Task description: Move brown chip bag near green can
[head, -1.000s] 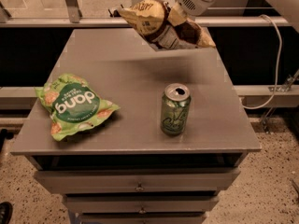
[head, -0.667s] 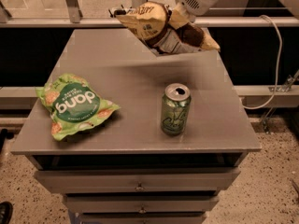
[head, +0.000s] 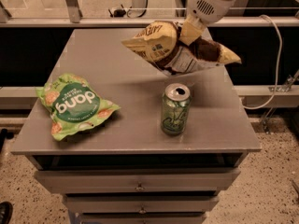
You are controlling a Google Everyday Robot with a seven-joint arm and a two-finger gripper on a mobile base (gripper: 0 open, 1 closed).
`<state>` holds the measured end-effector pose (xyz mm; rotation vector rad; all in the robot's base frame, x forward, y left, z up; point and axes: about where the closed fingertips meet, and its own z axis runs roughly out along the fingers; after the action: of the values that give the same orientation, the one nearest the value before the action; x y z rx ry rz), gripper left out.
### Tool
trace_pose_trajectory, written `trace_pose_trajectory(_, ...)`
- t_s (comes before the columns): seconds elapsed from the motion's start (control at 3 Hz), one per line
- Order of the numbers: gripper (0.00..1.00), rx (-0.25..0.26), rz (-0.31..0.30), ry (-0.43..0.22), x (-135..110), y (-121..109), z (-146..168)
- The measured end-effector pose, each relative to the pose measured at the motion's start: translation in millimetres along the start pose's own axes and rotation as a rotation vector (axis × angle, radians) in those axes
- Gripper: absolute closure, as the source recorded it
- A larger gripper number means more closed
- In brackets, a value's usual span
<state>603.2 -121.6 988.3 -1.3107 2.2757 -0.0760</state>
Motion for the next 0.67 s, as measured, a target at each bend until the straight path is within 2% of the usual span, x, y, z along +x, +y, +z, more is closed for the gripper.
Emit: trace_pose_trajectory(0.67, 1.0, -0.12, 0.04, 0.096, 36, 46, 18)
